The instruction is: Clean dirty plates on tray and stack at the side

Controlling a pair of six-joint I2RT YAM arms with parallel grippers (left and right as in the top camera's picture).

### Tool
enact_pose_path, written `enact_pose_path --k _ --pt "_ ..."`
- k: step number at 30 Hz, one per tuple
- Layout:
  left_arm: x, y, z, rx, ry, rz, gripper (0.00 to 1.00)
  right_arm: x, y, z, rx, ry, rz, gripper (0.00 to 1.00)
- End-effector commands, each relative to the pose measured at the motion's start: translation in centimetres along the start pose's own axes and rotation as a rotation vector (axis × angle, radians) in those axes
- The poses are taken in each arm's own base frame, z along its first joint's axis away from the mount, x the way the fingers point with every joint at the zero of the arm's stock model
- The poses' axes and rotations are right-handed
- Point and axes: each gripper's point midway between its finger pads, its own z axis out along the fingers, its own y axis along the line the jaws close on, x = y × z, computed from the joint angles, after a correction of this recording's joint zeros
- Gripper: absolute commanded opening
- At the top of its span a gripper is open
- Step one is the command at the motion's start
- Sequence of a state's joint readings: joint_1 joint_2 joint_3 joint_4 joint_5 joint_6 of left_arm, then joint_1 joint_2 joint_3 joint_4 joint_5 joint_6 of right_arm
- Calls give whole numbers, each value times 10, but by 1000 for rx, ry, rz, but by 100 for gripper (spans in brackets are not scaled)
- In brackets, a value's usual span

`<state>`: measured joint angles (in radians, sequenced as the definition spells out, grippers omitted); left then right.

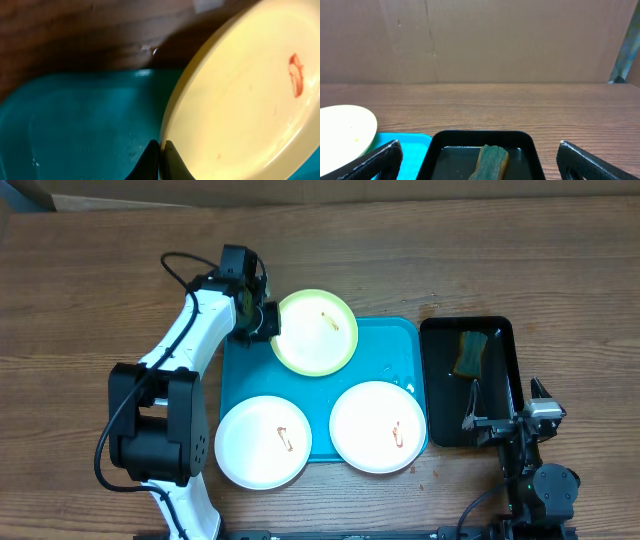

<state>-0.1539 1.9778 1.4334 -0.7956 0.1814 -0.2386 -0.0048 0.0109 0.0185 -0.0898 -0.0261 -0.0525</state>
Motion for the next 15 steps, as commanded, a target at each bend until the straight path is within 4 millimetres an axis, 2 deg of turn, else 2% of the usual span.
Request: enact_pose_path --k 1,5,6,8,15 --pt "-17 -15 -7 8 -57 119 10 2 2 0 -7 -3 -1 100" --pt "-9 -18 -5 6 -29 127 31 2 2 0 -7 -3 -1 100" --pt "-6 -19 -5 4 -17 128 39 2 2 0 -7 -3 -1 100" --pt "1 -19 -4 0 10 129 47 2 2 0 -7 -3 -1 100" --pt "24 -20 2 -15 84 105 48 2 2 0 -7 -3 -1 100"
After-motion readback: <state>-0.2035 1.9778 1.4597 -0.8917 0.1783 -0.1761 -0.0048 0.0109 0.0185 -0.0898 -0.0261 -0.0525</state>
